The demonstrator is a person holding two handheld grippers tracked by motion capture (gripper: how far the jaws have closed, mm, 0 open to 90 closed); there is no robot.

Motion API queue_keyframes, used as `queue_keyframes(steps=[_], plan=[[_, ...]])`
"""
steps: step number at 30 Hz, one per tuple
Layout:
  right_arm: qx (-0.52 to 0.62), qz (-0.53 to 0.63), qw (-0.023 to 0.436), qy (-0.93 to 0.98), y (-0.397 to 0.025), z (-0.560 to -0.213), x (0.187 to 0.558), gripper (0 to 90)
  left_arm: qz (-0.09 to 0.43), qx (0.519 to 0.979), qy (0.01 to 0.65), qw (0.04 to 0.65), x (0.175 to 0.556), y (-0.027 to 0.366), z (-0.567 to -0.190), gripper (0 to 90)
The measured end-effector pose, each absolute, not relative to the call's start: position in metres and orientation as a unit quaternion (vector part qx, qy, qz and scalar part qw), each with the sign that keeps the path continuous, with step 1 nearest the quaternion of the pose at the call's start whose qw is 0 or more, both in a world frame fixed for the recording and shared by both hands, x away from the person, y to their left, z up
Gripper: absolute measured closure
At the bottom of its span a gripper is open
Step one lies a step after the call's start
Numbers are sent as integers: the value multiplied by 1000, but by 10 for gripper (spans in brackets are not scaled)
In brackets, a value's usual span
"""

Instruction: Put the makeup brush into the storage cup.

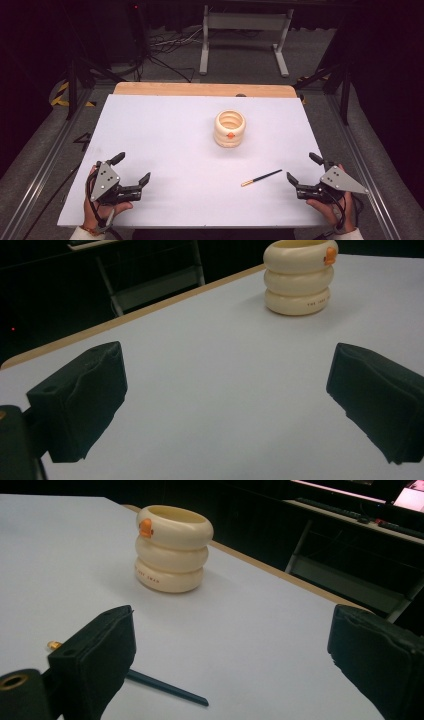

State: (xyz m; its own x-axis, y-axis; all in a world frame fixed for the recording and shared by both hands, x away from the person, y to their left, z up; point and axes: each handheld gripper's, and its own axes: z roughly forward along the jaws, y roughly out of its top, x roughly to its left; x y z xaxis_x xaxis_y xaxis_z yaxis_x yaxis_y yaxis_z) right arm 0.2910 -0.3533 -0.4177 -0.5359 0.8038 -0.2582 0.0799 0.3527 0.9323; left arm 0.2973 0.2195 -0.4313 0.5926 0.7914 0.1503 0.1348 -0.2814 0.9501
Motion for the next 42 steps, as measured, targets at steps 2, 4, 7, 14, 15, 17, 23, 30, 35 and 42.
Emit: queue_keyframes(steps=[2,4,7,14,15,17,23,30,35,42], plan=[[301,480,374,734,-353,-418,291,60,319,734,316,510,297,219,-431,36],[302,478,374,735,-353,-417,290,59,317,737,317,506,297,220,-433,35],[304,480,372,734,-353,-416,292,60,314,736,318,509,294,223,-433,35],[301,476,361,743,-349,-415,294,76,317,729,324,512,291,229,-434,36],[300,475,359,745,-348,-415,295,77,311,729,330,513,291,230,-435,35],[297,473,357,749,-347,-414,296,80,311,730,330,511,292,230,-435,34],[245,442,314,804,-332,-391,303,109,310,731,332,509,293,229,-436,35],[191,367,243,878,-309,-371,325,149,309,733,328,509,292,228,-437,36],[159,321,222,907,-289,-363,334,165,308,737,324,507,293,226,-438,37],[109,267,195,938,-259,-361,342,207,303,742,320,506,293,225,-439,37]])
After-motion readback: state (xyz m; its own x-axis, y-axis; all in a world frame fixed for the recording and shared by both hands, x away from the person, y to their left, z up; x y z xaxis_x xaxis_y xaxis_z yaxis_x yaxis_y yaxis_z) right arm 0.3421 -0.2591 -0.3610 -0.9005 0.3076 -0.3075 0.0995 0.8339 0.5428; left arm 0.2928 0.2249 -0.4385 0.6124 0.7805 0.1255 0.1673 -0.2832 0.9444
